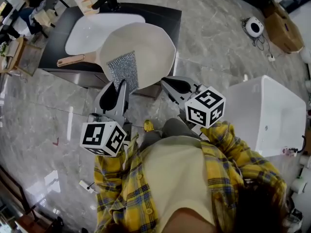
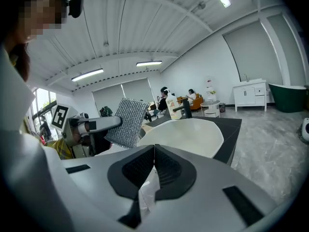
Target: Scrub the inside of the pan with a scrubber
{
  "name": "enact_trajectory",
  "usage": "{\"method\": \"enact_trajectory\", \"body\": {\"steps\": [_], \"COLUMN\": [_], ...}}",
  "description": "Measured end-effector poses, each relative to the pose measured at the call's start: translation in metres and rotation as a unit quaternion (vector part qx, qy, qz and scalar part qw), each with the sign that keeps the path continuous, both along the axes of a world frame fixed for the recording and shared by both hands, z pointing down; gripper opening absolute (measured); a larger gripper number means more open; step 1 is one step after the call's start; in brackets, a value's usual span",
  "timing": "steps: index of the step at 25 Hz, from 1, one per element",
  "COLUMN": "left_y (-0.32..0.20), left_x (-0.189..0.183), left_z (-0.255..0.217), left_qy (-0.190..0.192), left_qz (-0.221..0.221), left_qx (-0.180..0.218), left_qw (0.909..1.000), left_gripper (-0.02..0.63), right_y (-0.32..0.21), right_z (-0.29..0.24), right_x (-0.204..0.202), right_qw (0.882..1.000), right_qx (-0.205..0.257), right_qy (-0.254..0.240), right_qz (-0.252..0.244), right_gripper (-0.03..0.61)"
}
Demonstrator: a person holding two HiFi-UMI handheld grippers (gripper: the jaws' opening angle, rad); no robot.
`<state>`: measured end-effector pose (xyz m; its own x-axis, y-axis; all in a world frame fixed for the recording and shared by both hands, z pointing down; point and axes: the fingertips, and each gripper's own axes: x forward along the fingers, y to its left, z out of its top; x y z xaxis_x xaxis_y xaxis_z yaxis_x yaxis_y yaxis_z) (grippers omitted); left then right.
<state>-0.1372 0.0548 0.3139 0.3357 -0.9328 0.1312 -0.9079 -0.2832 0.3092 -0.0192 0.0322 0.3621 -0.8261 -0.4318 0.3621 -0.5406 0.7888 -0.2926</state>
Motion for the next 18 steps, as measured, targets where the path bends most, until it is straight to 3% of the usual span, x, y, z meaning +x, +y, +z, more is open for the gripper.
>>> {"method": "enact_trajectory", "body": {"steps": [8,13,18], "left_y": [-0.057,-0.089,-0.13], "left_x": [0.001,0.005,0.007], "left_z": [-0.006,0.003,0.011], "left_qy": [-0.026,-0.044,-0.069], "left_qz": [-0.009,-0.03,-0.046], "left_qx": [0.001,-0.017,-0.033], "left_qw": [0.9996,0.9984,0.996], "left_gripper": [0.083,0.084,0.084], "right_y": [-0.068,-0.108,-0.142], "right_z": [-0.006,0.0,0.002], "right_x": [0.021,0.026,0.026], "right_qw": [0.999,0.999,1.0], "right_qx": [0.012,0.026,0.022], "right_qy": [-0.006,0.013,-0.003], "right_qz": [0.036,0.022,0.005], "right_gripper": [0.015,0.015,0.015]}}
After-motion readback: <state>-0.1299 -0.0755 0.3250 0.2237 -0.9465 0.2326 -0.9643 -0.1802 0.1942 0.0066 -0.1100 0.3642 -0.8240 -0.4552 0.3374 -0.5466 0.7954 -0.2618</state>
